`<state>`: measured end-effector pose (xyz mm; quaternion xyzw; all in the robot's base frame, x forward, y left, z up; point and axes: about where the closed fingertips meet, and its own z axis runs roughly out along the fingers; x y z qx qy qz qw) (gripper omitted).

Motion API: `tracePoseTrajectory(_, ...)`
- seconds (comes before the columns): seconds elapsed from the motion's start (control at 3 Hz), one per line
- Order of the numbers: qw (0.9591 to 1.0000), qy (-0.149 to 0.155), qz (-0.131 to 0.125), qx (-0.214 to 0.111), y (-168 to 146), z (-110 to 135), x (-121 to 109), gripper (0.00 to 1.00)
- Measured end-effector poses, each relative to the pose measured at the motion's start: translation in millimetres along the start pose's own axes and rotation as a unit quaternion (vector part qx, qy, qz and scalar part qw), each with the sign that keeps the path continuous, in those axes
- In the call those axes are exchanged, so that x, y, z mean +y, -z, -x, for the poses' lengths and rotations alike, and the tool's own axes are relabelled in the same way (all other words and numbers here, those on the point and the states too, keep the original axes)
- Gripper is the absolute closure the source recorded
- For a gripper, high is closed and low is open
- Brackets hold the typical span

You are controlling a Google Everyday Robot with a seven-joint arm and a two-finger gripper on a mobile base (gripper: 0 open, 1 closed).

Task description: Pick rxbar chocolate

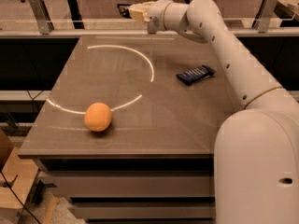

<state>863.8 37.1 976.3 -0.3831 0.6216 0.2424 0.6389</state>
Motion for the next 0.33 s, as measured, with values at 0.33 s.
tracePoseTrajectory(0.33,1.0000,-0.005,-0.003,0.008,-4.8,-9.7,0.7,1.00)
